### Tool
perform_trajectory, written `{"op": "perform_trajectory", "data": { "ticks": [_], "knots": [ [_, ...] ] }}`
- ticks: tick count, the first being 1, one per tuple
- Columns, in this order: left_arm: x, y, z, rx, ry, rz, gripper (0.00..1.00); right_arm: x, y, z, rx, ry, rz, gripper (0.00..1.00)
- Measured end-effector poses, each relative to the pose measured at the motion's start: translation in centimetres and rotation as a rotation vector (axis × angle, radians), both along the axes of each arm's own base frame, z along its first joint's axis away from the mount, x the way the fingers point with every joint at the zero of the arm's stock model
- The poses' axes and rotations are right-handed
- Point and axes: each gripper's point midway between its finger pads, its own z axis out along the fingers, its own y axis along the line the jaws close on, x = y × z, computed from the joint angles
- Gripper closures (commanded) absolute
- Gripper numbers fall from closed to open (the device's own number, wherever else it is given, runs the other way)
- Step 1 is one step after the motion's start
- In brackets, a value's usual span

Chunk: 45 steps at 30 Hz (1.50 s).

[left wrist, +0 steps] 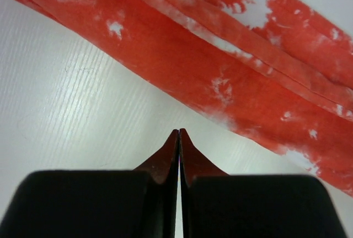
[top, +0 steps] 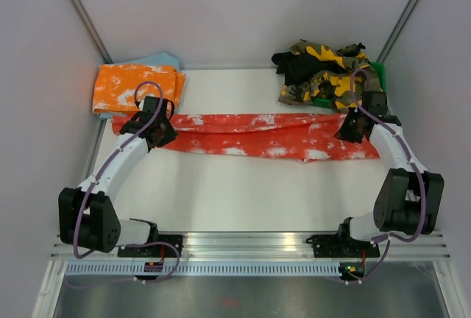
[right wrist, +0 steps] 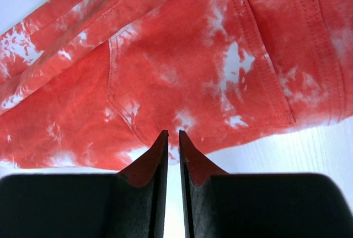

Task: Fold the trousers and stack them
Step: Fold the trousers

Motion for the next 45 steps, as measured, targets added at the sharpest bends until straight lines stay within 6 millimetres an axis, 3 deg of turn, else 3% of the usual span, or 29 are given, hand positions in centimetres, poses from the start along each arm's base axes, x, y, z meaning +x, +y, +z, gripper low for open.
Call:
{"op": "perform_trajectory", "data": {
  "ticks": [10,13,24,32,39,45],
  "knots": [
    [1.4,1.7,-9.1,0.082,0.229,0.125,0.98,2.0,-0.4,-4.0,-0.037,0.049,-0.031,0.85],
    [2.1,2.4,-10.7,0.099,0.263,0.156,0.98,2.3,-0.9,-5.2,-0.056,0.068,-0.05,0.86],
    [5.3,3.7,-10.5,0.017,0.183,0.2,0.98,3.0,-1.5,-8.6,-0.07,0.111,-0.068,0.89],
    [6.1,2.9,-10.4,-0.021,0.171,0.174,0.98,3.1,-1.5,-9.3,-0.068,0.109,-0.077,0.91],
    [7.0,3.1,-12.3,0.01,0.251,0.177,0.98,3.1,-1.6,-9.3,-0.072,0.111,-0.08,0.93],
    [6.3,3.4,-12.4,0.03,0.261,0.158,0.98,2.7,-1.6,-9.3,-0.085,0.101,-0.091,0.95]
  ]
}}
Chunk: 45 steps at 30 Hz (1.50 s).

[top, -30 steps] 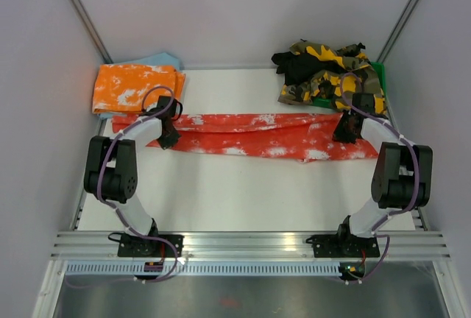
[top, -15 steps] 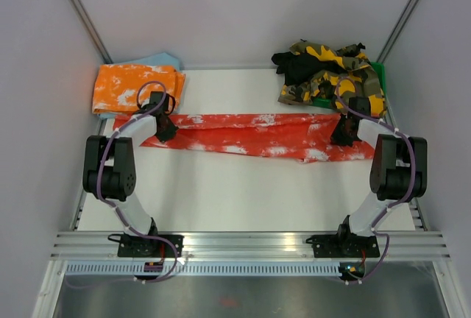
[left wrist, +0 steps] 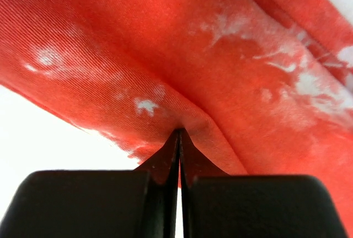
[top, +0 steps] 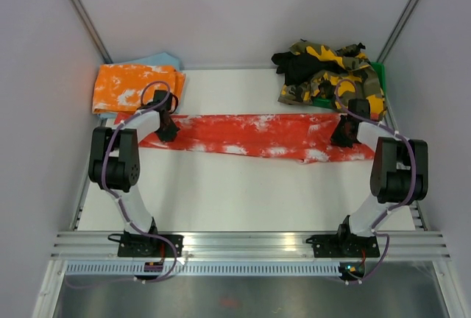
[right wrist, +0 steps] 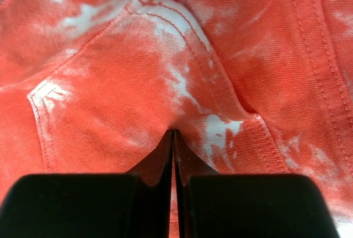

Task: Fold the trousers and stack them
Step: Fold the trousers

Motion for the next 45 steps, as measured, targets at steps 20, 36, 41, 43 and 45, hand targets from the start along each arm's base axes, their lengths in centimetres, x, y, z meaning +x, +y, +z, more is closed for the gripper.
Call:
{"op": "perform_trajectory", "data": {
  "ticks": [20,36,41,43,45],
  "knots": [
    [-11.5,1.5,0.1,0.04,0.117,-0.04,0.98,-10.4,0.3,1.1,-0.02,0.074,-0.103,1.0],
    [-10.2,0.8,9.7,-0.002,-0.065,-0.084,0.14,-10.8,1.1,7.2,0.014,-0.005,-0.102,0.93],
    [-6.5,1.8,17.7,0.026,-0.302,-0.039,0.0,-6.2,1.6,14.4,0.041,-0.21,-0.035,0.85],
    [-7.0,3.6,18.2,0.029,-0.321,0.036,0.0,-5.3,2.1,15.9,0.058,-0.257,-0.001,0.84],
    [-8.0,7.0,16.9,0.021,-0.31,0.165,0.0,-5.1,2.8,16.3,0.087,-0.274,0.034,0.83]
  ]
}}
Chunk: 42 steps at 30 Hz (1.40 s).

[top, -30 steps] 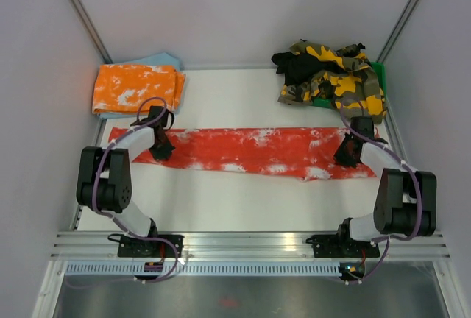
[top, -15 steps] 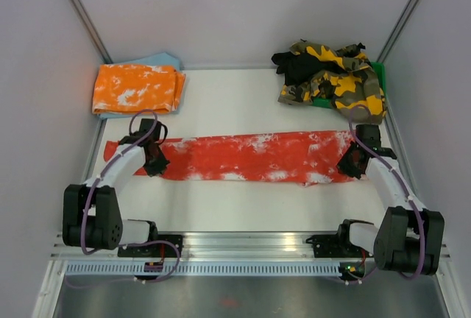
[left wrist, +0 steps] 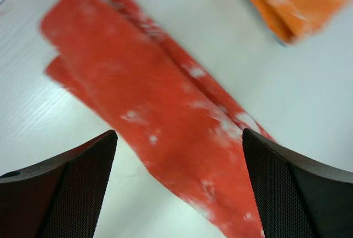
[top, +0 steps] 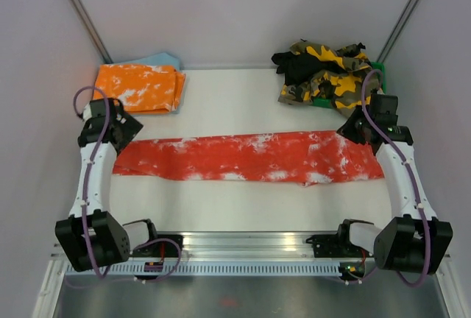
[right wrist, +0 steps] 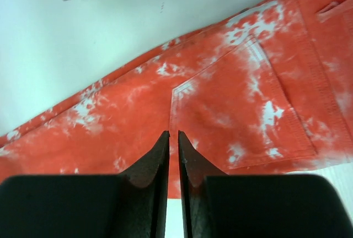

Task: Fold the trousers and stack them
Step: Fold the trousers

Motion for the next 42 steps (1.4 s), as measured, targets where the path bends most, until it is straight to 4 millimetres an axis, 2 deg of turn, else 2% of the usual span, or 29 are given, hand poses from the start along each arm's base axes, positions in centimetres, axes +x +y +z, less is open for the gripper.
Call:
{"op": "perform_trajectory", "data": {
  "ticks": [2,4,7,11,14,18,21,22,23,24,27,28,30,32,35,42],
  "knots": [
    [-1.9,3.5,-2.8,-0.052,0.039,0.136,0.0,-0.1,0.7,-0.1,0.021,0.006,0.032,0.82],
    [-4.1,5.9,-5.9,-0.123,0.087,0.244,0.0,-0.1,1.5,-0.3,0.035,0.011,0.06,0.81],
    [-5.8,6.8,-8.6,-0.22,0.115,0.317,0.0,-0.2,2.8,-0.5,0.048,0.02,0.102,0.8],
    [-5.5,7.8,-9.6,-0.321,0.051,0.355,0.02,-0.4,4.4,-1.0,0.052,0.038,0.152,0.8],
    [-5.5,9.0,-9.9,-0.345,0.003,0.384,0.08,-0.5,5.6,-1.6,0.048,0.062,0.186,0.8],
    [-5.7,9.5,-10.6,-0.347,-0.016,0.396,0.15,-0.5,6.3,-2.5,0.04,0.091,0.202,0.8],
    [-5.6,9.6,-11.2,-0.346,-0.014,0.397,0.28,-0.4,6.3,-2.9,0.038,0.107,0.197,0.8],
    [-5.5,9.7,-11.3,-0.344,-0.013,0.398,0.41,-0.4,6.3,-3.1,0.036,0.112,0.194,0.8],
    [-5.4,9.9,-11.5,-0.341,-0.013,0.402,0.49,-0.4,6.4,-3.2,0.034,0.114,0.192,0.8],
    [-5.3,10.0,-11.7,-0.34,-0.011,0.402,0.65,-0.4,6.3,-3.2,0.031,0.115,0.19,0.8],
    [-4.9,10.3,-12.3,-0.342,-0.005,0.401,0.78,-0.4,6.4,-3.3,0.024,0.117,0.188,0.8],
    [-4.8,10.4,-12.5,-0.344,-0.002,0.403,0.8,-0.3,6.3,-3.3,0.021,0.119,0.186,0.8],
    [-4.8,10.4,-12.9,-0.349,0.006,0.404,0.79,-0.3,6.1,-3.5,0.014,0.123,0.179,0.8],
    [-4.7,10.4,-13.4,-0.354,0.017,0.406,0.74,-0.3,6.0,-3.7,0.009,0.13,0.176,0.8],
    [-4.9,10.5,-13.7,-0.348,0.031,0.404,0.52,-0.2,6.0,-4.0,0.006,0.138,0.173,0.8],
    [-4.7,11.1,-13.0,-0.314,0.005,0.403,0.52,-0.1,6.0,-4.5,0.006,0.154,0.173,0.8]
  ]
}}
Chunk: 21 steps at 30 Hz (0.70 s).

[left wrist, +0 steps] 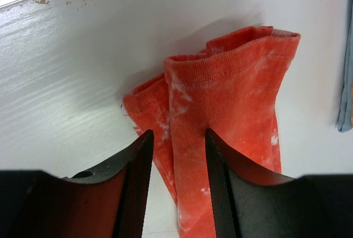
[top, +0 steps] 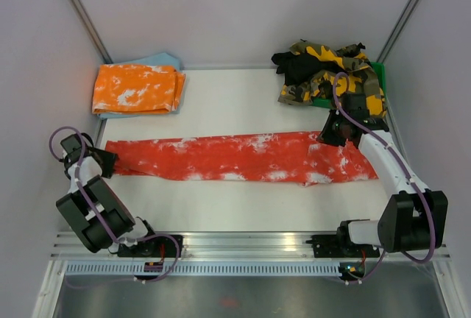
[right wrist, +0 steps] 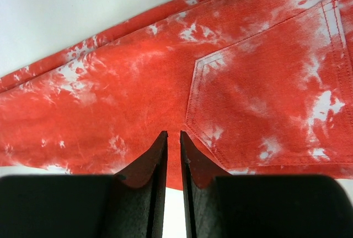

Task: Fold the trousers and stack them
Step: Fold the trousers

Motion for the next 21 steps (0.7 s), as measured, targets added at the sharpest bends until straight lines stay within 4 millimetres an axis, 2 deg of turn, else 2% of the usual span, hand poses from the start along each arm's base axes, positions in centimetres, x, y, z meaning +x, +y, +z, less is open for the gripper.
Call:
{"op": "perform_trajectory", "data": {
  "ticks": [5,8,9,16,18,21],
  "knots": [
    [0.3,0.0,-1.7,-0.032,0.024,-0.005,0.54,0.0,0.0,-0.1,-0.001,0.003,0.0,0.79],
    [0.5,-0.1,-2.1,-0.046,0.024,-0.007,0.81,0.1,-0.1,-0.1,-0.004,0.003,-0.003,0.79],
    [0.7,-0.1,-2.0,-0.044,0.015,-0.009,0.98,0.1,-0.1,-0.1,-0.005,0.002,-0.004,0.79],
    [1.4,0.0,-0.8,-0.042,-0.014,-0.021,0.98,0.1,-0.3,0.0,-0.015,-0.002,-0.012,0.8],
    [1.5,0.0,0.6,-0.033,-0.014,-0.027,0.98,0.1,-0.4,0.3,-0.019,-0.012,-0.015,0.8],
    [1.9,0.3,4.4,0.024,-0.051,-0.042,0.98,0.0,-0.6,1.1,-0.025,-0.043,-0.02,0.79]
  ]
}}
